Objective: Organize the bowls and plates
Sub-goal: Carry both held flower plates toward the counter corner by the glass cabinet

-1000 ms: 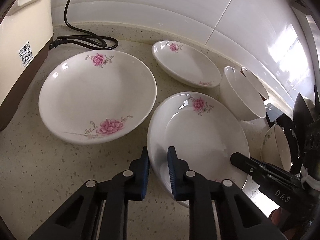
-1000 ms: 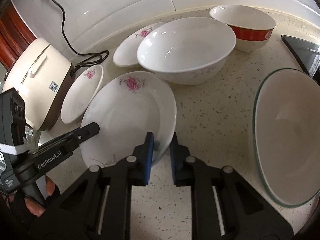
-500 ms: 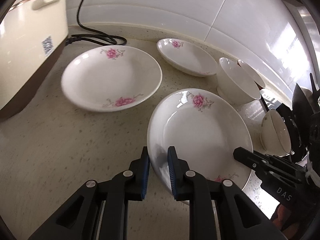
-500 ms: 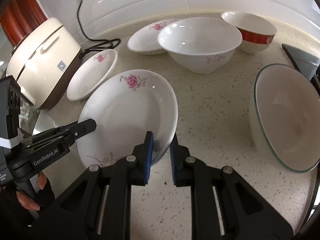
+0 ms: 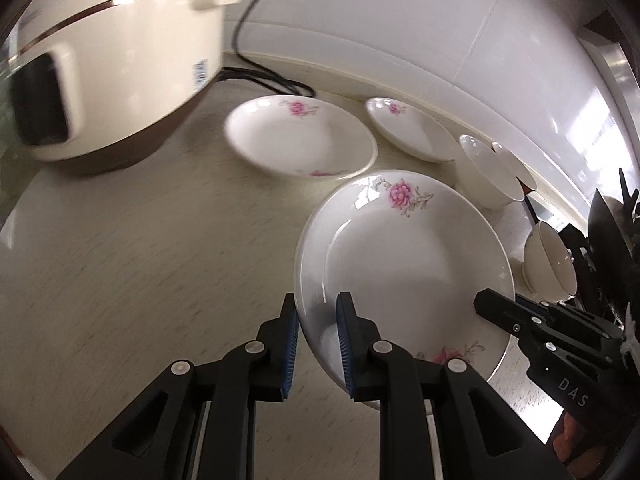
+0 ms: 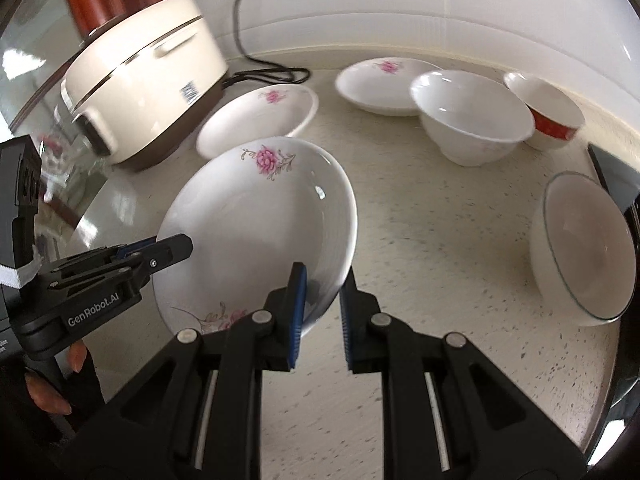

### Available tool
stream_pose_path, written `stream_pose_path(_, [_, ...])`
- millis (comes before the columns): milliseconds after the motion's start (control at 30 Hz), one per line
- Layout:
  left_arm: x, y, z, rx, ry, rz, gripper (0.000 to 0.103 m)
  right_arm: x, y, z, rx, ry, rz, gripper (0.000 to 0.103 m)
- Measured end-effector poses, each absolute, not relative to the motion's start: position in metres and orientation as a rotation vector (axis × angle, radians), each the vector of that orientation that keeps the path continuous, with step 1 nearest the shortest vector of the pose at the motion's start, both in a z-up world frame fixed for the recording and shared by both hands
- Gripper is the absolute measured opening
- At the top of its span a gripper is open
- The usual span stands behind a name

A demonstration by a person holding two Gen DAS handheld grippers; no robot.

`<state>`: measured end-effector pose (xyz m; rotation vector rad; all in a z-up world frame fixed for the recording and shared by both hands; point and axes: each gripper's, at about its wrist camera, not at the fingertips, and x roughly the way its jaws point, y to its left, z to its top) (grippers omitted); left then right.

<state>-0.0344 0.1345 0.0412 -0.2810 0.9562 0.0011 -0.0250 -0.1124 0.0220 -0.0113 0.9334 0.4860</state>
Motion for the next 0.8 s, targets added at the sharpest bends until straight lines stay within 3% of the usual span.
stream_pose_path(800, [-0.129,0.23,0.042,-0.408,0.934,0.323,0.021,-0.077,0.004,0.032,-0.24,0.89,0.778,0.019])
